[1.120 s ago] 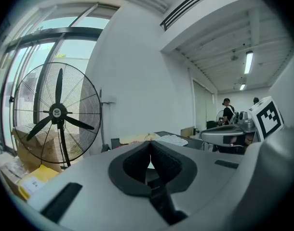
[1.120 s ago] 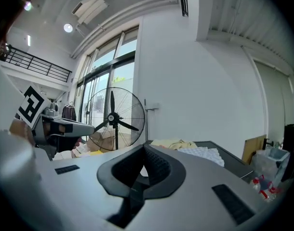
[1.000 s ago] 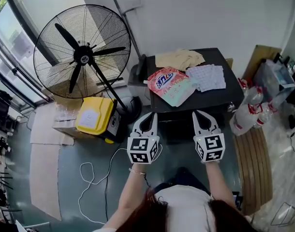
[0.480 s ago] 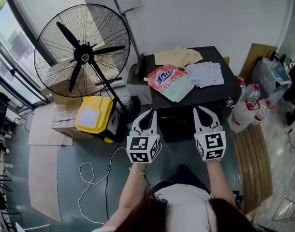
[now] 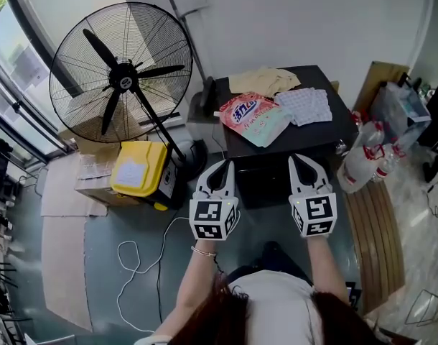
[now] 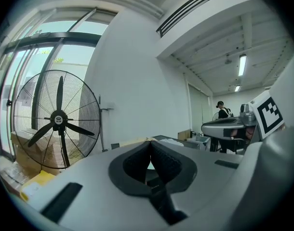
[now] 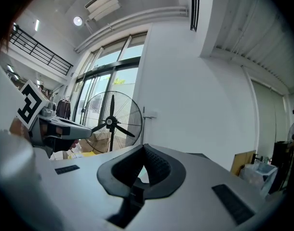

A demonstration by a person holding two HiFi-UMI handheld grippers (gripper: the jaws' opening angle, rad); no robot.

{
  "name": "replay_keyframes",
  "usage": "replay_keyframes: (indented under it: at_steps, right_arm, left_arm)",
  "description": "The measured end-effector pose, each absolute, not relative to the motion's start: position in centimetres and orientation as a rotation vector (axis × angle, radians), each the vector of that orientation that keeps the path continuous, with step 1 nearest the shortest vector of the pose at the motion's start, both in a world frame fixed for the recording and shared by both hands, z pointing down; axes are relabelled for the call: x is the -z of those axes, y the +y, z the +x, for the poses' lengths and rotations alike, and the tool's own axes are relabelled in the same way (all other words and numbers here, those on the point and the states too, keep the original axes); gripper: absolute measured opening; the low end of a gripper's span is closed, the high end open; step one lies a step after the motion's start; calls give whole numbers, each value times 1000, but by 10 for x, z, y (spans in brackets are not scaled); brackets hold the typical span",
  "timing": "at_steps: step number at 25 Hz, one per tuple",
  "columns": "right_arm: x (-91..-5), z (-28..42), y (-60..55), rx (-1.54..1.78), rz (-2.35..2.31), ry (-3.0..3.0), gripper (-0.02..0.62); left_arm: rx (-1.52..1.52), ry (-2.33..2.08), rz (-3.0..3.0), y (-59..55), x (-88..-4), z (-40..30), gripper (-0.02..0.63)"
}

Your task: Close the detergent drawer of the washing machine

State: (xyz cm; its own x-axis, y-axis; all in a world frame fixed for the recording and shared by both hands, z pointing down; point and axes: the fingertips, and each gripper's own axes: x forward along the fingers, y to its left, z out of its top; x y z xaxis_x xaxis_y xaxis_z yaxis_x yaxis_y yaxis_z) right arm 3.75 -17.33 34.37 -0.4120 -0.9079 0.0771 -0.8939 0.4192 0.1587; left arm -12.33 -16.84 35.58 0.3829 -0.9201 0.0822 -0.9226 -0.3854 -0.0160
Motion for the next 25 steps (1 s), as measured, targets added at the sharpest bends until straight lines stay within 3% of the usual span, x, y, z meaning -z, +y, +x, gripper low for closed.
replay_keyframes:
  at_steps: [25]
  right_arm:
    - [-340,38,-186,148,1603,-2517,26]
  left_arm:
    - [-126,-1688,2602,-183,-358,-115,18]
